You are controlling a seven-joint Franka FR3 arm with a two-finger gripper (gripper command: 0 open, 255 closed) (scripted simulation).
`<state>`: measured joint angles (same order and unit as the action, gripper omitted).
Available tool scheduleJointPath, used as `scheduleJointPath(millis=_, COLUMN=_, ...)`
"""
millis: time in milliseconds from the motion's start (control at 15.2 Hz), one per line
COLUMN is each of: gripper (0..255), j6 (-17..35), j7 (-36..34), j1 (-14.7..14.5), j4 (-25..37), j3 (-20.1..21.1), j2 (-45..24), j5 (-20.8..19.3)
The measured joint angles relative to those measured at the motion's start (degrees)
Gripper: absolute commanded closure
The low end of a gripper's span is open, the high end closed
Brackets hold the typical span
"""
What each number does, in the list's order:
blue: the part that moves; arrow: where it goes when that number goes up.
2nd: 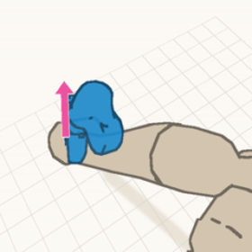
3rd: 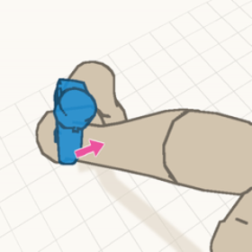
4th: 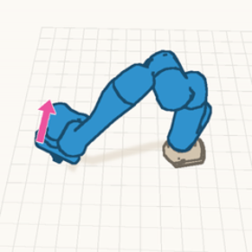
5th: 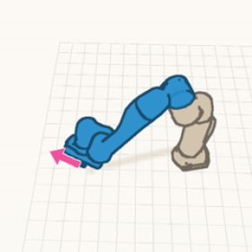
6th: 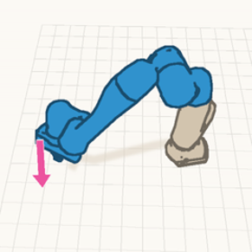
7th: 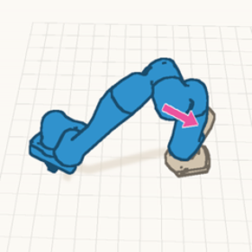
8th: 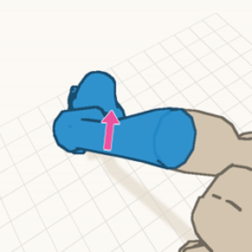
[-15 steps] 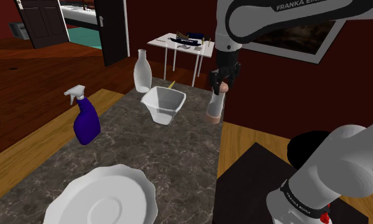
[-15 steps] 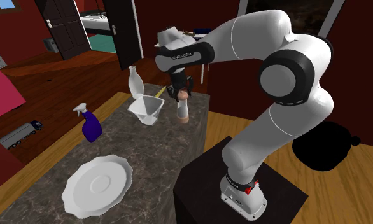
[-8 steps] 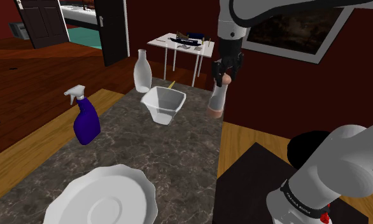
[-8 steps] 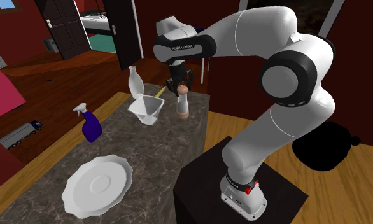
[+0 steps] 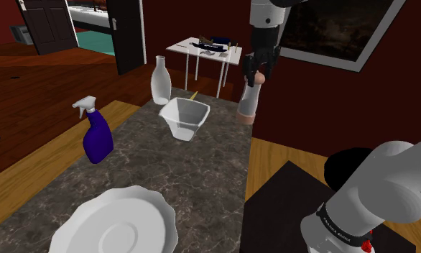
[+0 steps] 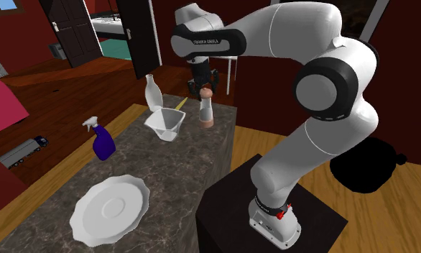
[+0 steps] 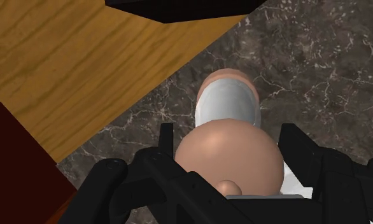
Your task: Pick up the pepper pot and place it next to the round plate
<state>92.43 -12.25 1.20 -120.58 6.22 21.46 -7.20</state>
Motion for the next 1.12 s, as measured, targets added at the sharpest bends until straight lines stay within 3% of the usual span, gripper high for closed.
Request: scheduleJointPath(millis=1122, gripper=255, j6=-12.7, j7=1.6, j1=0.3, j4=15.4, j3=0.2, j2=-2.6, j5=-0.3)
